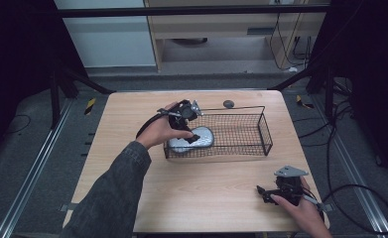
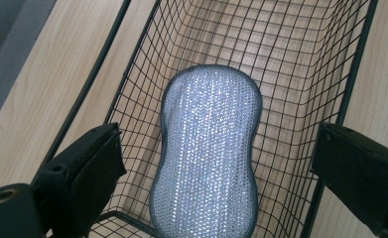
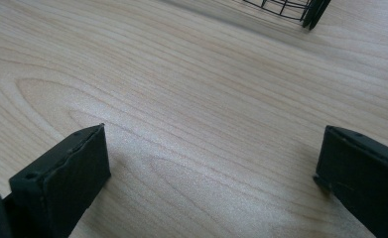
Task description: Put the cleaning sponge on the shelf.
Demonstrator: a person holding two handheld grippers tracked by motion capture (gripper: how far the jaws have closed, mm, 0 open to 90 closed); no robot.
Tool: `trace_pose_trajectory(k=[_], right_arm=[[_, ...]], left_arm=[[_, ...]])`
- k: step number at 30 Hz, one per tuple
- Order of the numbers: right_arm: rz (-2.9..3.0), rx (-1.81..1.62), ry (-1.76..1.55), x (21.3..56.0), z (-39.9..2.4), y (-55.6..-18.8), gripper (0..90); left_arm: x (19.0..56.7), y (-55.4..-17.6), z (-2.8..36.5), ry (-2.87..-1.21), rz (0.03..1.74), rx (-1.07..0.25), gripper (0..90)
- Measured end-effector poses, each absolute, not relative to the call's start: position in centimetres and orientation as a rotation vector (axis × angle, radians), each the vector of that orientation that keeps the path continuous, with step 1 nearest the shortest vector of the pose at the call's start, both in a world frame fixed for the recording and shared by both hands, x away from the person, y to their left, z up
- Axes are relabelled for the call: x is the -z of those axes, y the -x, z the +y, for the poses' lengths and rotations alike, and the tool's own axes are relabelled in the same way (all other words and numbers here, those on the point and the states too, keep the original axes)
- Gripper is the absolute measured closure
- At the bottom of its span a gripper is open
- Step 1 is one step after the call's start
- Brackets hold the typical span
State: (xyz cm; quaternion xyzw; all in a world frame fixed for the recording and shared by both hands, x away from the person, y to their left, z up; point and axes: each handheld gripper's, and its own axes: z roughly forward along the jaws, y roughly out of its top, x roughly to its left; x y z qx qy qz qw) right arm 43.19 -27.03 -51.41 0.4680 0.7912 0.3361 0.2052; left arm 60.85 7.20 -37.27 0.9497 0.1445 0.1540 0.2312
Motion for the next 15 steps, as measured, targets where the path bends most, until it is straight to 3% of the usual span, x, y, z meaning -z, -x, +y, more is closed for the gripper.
trace_pose_trajectory(k=[15], right_arm=[[2.205, -0.939, -1.31, 51.4, -27.0, -43.2, 0.3]], left_arm=[[36.9, -58.4, 7.2, -2.542, 0.358, -0.447, 4.2]])
